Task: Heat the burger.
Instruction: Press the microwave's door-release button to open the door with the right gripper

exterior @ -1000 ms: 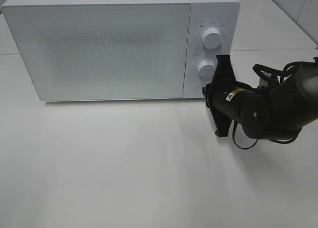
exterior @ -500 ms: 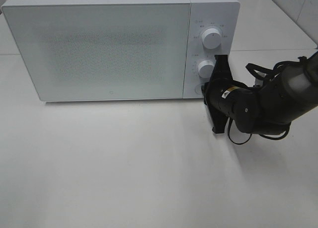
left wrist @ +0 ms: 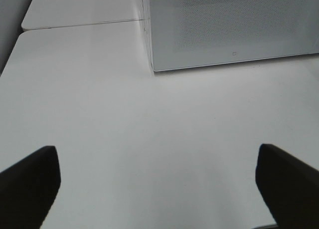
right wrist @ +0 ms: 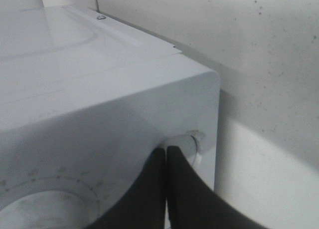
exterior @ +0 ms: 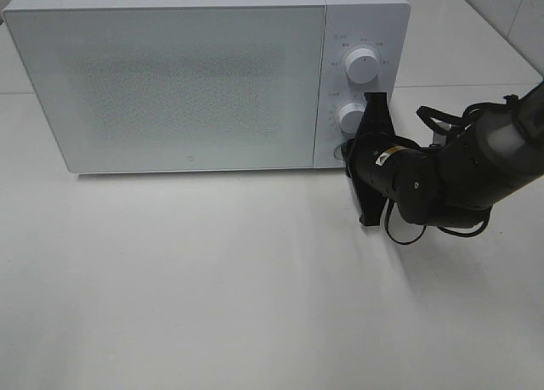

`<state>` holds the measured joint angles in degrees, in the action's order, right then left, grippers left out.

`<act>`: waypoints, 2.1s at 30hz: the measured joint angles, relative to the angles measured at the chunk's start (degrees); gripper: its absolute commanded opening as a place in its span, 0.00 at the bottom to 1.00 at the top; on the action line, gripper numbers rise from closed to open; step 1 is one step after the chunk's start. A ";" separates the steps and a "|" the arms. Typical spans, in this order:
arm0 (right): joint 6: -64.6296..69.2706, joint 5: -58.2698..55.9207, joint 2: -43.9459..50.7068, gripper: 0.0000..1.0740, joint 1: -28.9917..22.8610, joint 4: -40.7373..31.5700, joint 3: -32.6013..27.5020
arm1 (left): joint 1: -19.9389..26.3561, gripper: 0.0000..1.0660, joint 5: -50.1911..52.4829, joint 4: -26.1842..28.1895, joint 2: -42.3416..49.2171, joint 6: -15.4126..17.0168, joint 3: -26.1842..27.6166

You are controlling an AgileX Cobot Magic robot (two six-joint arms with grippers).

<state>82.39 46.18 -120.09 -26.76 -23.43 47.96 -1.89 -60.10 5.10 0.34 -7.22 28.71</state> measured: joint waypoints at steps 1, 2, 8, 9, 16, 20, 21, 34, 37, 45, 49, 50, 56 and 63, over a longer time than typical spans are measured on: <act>0.00 0.23 -0.17 0.00 -0.06 0.00 0.00 | 0.00 0.94 0.00 0.00 0.00 0.00 0.00; 0.00 0.23 -0.17 0.00 -0.06 0.00 0.00 | 0.00 0.94 0.00 0.00 0.00 0.00 0.00; 2.75 3.95 -0.69 0.00 -0.57 0.40 -0.52 | 0.00 0.94 0.00 0.00 0.00 0.00 0.00; 3.27 5.44 -1.20 0.00 -0.69 0.40 -0.69 | 0.00 0.94 0.00 0.00 0.00 0.00 0.00; 2.81 6.53 -1.49 0.00 -0.92 -0.29 -0.80 | 0.00 0.94 0.00 0.00 0.00 0.00 0.00; 1.49 7.33 -2.18 0.00 -1.15 -0.74 -0.52 | 0.00 0.94 0.00 0.00 0.00 0.00 0.00; 1.32 7.51 -2.58 0.00 -1.20 -0.92 -0.17 | 0.00 0.94 0.00 0.00 0.00 0.00 0.00; -1.66 7.28 -5.50 0.00 -2.06 -4.93 3.27 | 0.00 0.94 0.00 0.00 0.00 0.00 0.00; -1.78 7.28 -5.50 0.00 -2.06 -5.10 3.27 | 0.00 0.94 0.00 0.00 0.00 0.00 0.00; -1.95 7.22 -5.50 0.00 -2.06 -5.16 3.27 | 0.00 0.94 0.00 0.00 0.00 0.00 0.00; -2.01 7.22 -5.50 0.00 -2.06 -5.21 3.27 | 0.00 0.94 0.00 0.00 0.00 0.00 0.00; -2.01 7.22 -5.50 0.00 -2.06 -5.21 3.27 | 0.00 0.94 0.00 0.00 0.00 0.00 0.00; -2.12 7.22 -5.50 0.00 -2.06 -5.04 3.27 | 0.00 0.94 0.00 0.00 0.00 0.00 0.00; -1.03 8.14 -5.67 0.00 -3.32 -6.65 3.38 | 0.00 0.94 0.00 0.00 0.00 0.00 0.00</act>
<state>81.36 54.32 -125.76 -30.08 -30.08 51.34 -1.89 -60.10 5.10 0.34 -7.22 28.71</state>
